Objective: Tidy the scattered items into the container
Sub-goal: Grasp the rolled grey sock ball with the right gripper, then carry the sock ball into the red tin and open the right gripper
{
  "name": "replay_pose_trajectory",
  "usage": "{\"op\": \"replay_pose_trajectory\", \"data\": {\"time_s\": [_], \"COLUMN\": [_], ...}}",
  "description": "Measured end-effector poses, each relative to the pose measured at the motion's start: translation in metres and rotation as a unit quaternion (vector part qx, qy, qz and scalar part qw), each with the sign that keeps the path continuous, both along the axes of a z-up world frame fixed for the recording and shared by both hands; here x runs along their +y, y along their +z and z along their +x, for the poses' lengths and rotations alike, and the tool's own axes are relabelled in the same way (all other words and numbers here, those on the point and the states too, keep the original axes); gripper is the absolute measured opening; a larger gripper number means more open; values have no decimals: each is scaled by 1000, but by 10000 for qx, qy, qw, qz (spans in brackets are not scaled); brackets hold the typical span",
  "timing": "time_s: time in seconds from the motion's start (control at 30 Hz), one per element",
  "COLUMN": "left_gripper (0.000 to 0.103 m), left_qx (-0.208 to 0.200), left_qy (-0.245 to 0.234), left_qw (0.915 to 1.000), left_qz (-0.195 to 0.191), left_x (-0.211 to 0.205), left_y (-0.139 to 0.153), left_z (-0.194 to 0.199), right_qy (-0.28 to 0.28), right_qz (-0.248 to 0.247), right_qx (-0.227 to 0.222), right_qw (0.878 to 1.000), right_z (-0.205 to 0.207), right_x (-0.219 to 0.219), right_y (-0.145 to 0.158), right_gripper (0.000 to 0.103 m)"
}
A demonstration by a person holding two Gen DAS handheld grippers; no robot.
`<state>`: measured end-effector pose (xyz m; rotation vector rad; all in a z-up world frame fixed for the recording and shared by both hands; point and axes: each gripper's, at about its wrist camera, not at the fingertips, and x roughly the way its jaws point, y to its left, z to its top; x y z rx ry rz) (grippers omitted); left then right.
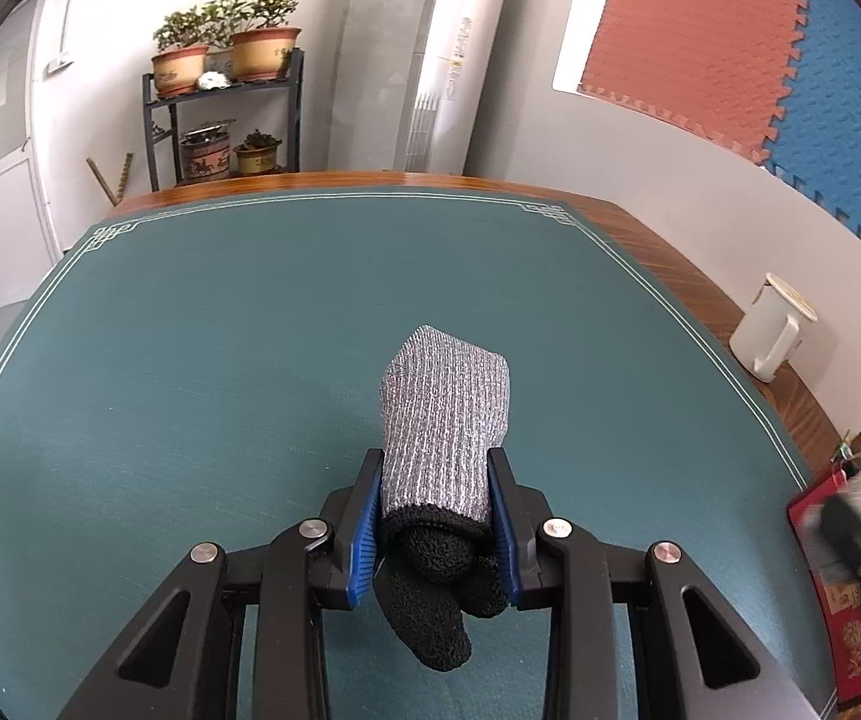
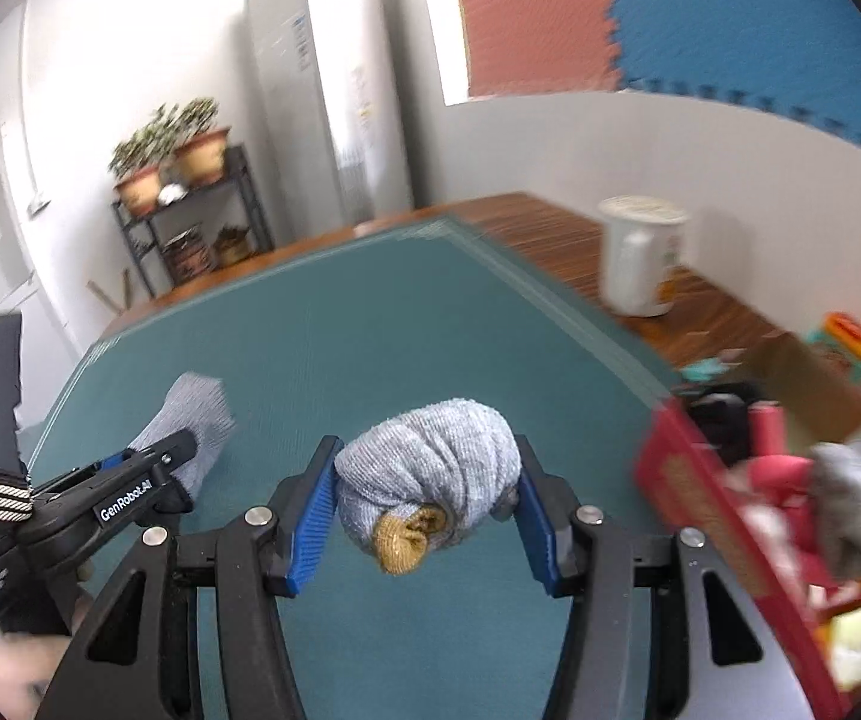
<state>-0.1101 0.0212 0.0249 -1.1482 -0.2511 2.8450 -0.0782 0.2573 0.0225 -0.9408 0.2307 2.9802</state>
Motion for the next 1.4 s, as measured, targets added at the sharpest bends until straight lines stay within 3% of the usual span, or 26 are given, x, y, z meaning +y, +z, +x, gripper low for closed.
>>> {"op": "replay_pose_trajectory", "data": {"time_s": [0.3,0.53,0.9,1.4], "left_gripper": [34,34,34,34], "left_qx": [-58,-84,16,-33], "left_qy": [-143,-267,-431,-709], "left_qw": [9999,9996,9991,9975], "left_qz": [18,19,-3,-16], "left_x": [10,16,23,34], "left_y": [-4,-5,1,2], "left_z": [3,11,22,27], "right_qy": [-1102,-1554,-1628,-1537], "right_qz": [99,185,168,151], "right_qx": [361,315,-91,-883], "right_qw": [9932,9872,9865,9841], "right_z": [72,101,88,18], "right_x": [89,123,139,167], "right_y": [23,23,-4,-20], "right_gripper": [58,58,58,58]}}
